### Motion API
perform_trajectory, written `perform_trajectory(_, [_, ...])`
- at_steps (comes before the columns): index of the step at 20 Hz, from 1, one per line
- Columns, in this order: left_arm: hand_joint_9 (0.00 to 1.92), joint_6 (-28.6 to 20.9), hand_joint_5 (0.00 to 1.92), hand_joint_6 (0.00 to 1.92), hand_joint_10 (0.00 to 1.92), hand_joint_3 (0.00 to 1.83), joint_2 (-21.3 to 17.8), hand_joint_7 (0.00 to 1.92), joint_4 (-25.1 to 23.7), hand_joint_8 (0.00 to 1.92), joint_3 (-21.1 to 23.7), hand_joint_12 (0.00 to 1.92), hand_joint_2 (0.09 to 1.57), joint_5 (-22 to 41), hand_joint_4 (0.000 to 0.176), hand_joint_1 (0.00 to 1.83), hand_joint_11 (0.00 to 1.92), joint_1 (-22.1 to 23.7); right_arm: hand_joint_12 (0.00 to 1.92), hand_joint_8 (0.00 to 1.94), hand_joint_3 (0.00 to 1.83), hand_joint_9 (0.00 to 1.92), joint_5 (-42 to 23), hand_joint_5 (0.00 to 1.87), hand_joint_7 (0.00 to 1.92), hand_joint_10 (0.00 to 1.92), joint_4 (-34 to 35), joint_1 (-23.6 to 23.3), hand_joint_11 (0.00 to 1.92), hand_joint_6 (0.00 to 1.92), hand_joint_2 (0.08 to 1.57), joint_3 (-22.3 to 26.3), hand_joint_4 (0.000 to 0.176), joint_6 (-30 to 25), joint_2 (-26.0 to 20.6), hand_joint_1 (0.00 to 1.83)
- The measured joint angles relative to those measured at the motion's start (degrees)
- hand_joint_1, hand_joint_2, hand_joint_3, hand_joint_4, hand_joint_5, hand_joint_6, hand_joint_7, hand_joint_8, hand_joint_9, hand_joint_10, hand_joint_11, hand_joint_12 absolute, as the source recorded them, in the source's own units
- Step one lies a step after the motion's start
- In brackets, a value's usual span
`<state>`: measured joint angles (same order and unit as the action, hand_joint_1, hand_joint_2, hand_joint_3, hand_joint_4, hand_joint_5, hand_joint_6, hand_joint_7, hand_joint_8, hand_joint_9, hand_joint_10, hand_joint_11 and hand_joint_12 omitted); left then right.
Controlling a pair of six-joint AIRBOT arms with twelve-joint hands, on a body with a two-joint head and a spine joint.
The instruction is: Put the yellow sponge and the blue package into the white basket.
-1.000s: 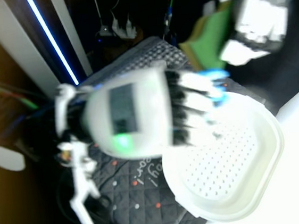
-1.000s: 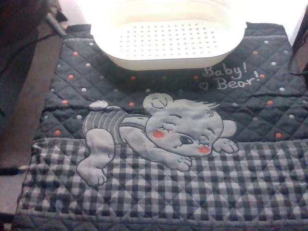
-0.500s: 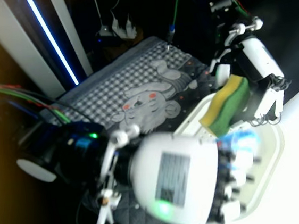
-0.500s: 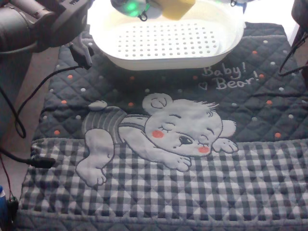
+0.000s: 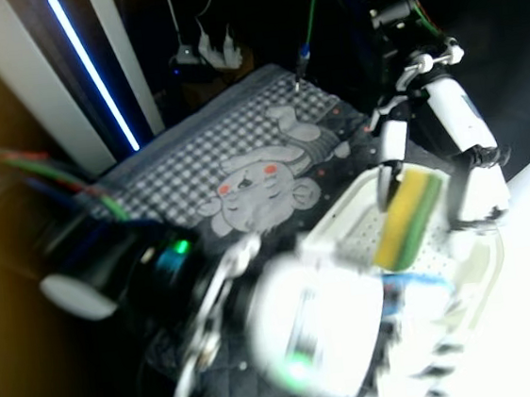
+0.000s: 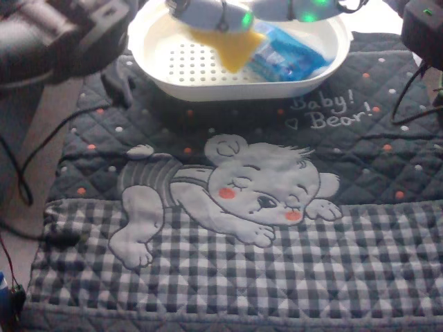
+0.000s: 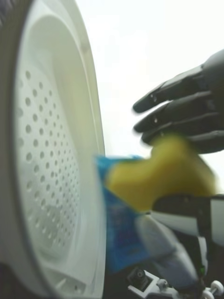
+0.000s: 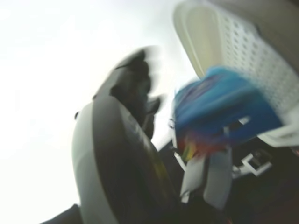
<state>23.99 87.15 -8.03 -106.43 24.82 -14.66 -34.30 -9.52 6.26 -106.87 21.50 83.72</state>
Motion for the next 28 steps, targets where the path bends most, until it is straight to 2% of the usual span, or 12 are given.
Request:
perform_trajectory(4, [0.0,0.1,0.0,0.0,0.0,0.0,-6.9,0.0,3.1,0.0,8.4,0.01,0.89,7.6,0.176,0.83,0.0,-5.6,0.0,0.0,0.0,0.0,-8.3,0.0,0.0,0.0,1.6,2.4,0.0,0.0,0.87,7.2,0.176,0.1,-8.4,0.37])
perform_trajectory(11, [0.0,6.4,0.0,0.0,0.0,0.0,-25.4,0.0,3.6,0.0,30.2,0.0,0.86,31.8,0.176,0.75,0.0,-17.5,0.0,0.0,0.01,0.0,-31.5,0.0,0.0,0.0,2.4,19.9,0.0,0.0,0.9,25.3,0.176,0.1,-21.6,0.45])
perform_trajectory(15, [0.0,9.4,0.0,0.0,0.0,0.0,-34.8,0.0,9.5,0.0,41.1,0.03,0.99,47.0,0.165,0.69,0.06,-30.8,0.0,0.0,0.0,0.0,-42.8,0.0,0.0,0.0,4.4,31.2,0.0,0.0,0.88,33.9,0.176,0.2,-28.8,0.56])
perform_trajectory(18, [0.0,10.3,0.0,0.0,0.0,0.01,-36.8,0.0,10.1,0.0,44.9,0.05,1.01,54.2,0.15,0.64,0.11,-38.0,0.0,0.0,0.0,0.0,-48.4,0.0,0.0,0.0,7.0,39.8,0.0,0.0,0.91,36.9,0.176,0.2,-29.2,0.53])
perform_trajectory(20, [0.0,11.1,0.0,0.0,0.0,0.0,-37.4,0.0,14.6,0.0,47.4,0.03,0.98,56.8,0.155,0.57,0.05,-45.0,0.0,0.0,0.0,0.0,-51.0,0.0,0.0,0.0,11.3,46.2,0.0,0.0,0.86,38.9,0.176,0.3,-29.3,0.66])
perform_trajectory(21, [0.0,11.8,0.0,0.0,0.0,0.0,-37.5,0.0,17.1,0.0,48.7,0.06,0.97,59.0,0.172,0.53,0.1,-47.8,0.0,0.0,0.0,0.0,-53.6,0.0,0.0,0.0,14.6,49.3,0.0,0.0,0.87,40.1,0.176,0.3,-29.3,0.71])
perform_trajectory(22, [0.0,12.3,0.0,0.0,0.0,0.03,-37.7,0.0,18.7,0.0,50.1,0.0,1.08,62.4,0.176,0.65,0.0,-50.1,0.0,0.0,0.01,0.0,-56.9,0.0,0.0,0.0,17.2,52.2,0.0,0.0,0.9,41.2,0.176,0.3,-29.4,0.51])
perform_trajectory(24, [0.0,13.7,0.03,0.01,0.0,0.02,-38.0,0.0,19.3,0.0,51.5,0.0,1.06,66.0,0.176,0.75,0.0,-50.8,0.0,0.0,0.02,0.0,-58.7,0.0,0.0,0.0,18.5,54.0,0.0,0.0,0.92,42.2,0.176,0.3,-29.5,0.52])
perform_trajectory(25, [0.0,14.0,0.0,0.0,0.0,0.01,-38.0,0.0,18.7,0.0,51.5,0.02,1.14,67.2,0.151,0.51,0.03,-50.6,0.0,0.0,0.01,0.0,-59.4,0.03,0.0,0.0,18.3,54.7,0.0,0.01,1.0,42.3,0.155,-0.1,-29.3,0.55])
perform_trajectory(26, [0.0,14.0,0.0,0.0,0.0,0.01,-38.0,0.0,18.4,0.0,51.6,0.02,1.14,67.4,0.151,0.51,0.03,-50.6,0.0,0.0,0.01,0.0,-59.7,0.03,0.0,0.0,18.1,54.8,0.0,0.01,1.0,42.4,0.155,-0.7,-29.2,0.55])
perform_trajectory(27, [0.03,14.1,0.0,0.0,0.01,0.02,-38.0,0.0,18.4,0.0,51.8,0.04,1.17,67.3,0.123,0.45,0.09,-50.6,0.0,0.0,0.02,0.0,-59.7,0.0,0.0,0.0,18.0,55.3,0.0,0.0,1.02,42.4,0.171,-1.1,-29.0,0.45])
perform_trajectory(28, [0.05,14.3,0.0,0.0,0.01,0.02,-38.0,0.0,18.5,0.0,52.2,0.03,1.21,67.4,0.126,0.31,0.06,-50.6,0.0,0.0,0.02,0.01,-59.1,0.0,0.0,0.0,17.6,55.4,0.0,0.0,1.06,42.6,0.163,-1.3,-29.0,0.37])
